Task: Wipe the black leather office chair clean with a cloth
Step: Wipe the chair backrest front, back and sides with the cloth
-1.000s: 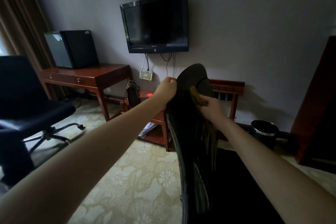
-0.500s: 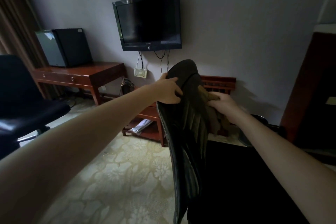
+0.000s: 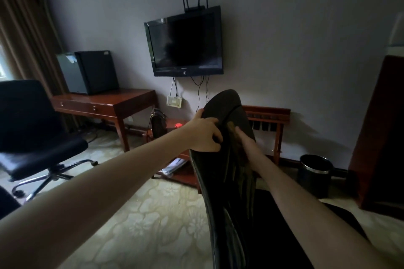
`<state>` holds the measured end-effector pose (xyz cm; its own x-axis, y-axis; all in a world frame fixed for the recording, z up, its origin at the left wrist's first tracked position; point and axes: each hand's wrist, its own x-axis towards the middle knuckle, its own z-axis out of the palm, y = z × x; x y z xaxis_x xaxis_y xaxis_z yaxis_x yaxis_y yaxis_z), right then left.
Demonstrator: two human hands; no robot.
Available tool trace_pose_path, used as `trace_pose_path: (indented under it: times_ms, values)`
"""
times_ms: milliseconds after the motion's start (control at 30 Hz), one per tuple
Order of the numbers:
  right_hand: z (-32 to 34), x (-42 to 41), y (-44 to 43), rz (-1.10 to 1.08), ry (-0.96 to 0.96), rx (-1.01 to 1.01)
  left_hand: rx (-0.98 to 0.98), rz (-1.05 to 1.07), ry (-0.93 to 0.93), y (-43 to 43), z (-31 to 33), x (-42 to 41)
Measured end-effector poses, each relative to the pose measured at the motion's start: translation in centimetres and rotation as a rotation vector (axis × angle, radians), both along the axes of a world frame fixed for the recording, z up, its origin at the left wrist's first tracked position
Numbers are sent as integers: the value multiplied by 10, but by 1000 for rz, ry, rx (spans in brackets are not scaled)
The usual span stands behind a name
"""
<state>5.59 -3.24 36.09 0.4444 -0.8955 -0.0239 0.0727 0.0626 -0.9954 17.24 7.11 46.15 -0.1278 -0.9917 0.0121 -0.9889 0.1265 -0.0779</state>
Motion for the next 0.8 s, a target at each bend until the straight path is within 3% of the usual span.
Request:
trace_pose_path:
  times_ms: [67, 233, 467, 800]
  values:
    - [-8, 4, 5, -69, -38, 18, 3, 12, 10, 3, 1, -2]
    - [-49, -4, 44, -128, -129, -298, 1, 38, 13, 6, 1, -4]
    - [-102, -16, 105, -200, -31, -563, -16, 40, 1, 5, -2, -5]
    - [-67, 0, 45, -124, -119, -496, -27, 20, -11, 4, -3, -6]
